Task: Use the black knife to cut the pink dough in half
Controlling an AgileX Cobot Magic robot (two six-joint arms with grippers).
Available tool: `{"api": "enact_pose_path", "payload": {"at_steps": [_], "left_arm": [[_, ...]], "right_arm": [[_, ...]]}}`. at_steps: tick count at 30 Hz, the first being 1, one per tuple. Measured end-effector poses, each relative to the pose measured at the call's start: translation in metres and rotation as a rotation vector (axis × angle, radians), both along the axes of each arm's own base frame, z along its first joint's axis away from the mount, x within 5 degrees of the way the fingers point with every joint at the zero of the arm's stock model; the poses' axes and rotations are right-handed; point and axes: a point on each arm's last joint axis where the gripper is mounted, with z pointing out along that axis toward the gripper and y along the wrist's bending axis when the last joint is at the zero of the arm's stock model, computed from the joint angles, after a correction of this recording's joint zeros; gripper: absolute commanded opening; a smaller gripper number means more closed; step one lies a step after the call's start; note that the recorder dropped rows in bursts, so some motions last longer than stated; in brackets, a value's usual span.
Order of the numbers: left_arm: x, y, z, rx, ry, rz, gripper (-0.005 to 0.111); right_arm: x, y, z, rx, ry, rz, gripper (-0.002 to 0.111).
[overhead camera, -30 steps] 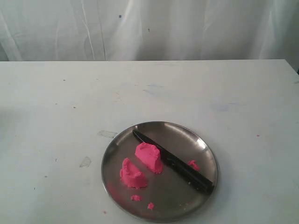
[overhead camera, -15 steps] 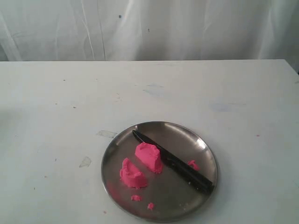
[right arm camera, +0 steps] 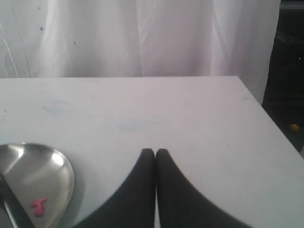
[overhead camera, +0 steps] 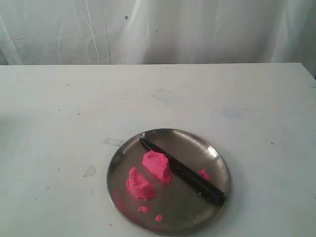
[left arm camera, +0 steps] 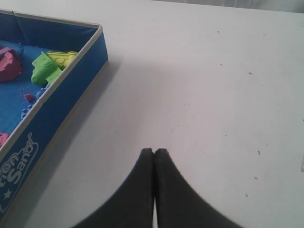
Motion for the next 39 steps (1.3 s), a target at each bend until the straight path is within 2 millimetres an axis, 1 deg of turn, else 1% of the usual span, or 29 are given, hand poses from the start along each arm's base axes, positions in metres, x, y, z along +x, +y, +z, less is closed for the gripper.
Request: {"api": "enact_pose_path", "payload": {"at_steps": [4, 6, 10, 14, 35, 39], "left_arm": [[-0.001, 0.0, -0.001, -0.003, 0.0, 0.0, 0.0], [-0.001, 0.0, -0.001, -0.003, 0.0, 0.0, 0.0], [-0.001, 0.0, -0.001, -0.003, 0.0, 0.0, 0.0], [-0.001, 0.0, -0.001, -0.002, 0.0, 0.0, 0.0], [-0.001, 0.0, -0.001, -0.003, -0.002, 0.0, 0.0], [-0.006, 0.002, 0.0, -0.01, -0.031, 0.022, 0.0]], "right_arm": [[0.004, 0.001, -0.034, -0.008, 0.104, 0.0, 0.0], [0.004, 0.001, -0.04, -0.025, 0.115, 0.011, 0.0], [0.004, 0.004, -0.04, -0.079, 0.104, 0.058, 0.0], [0.004, 0.007, -0.04, -0.093, 0.103, 0.088, 0.0], [0.004, 0.007, -0.039, -0.092, 0.093, 0.093, 0.0], [0.004, 0.007, -0.039, -0.092, 0.093, 0.093, 0.0]]}}
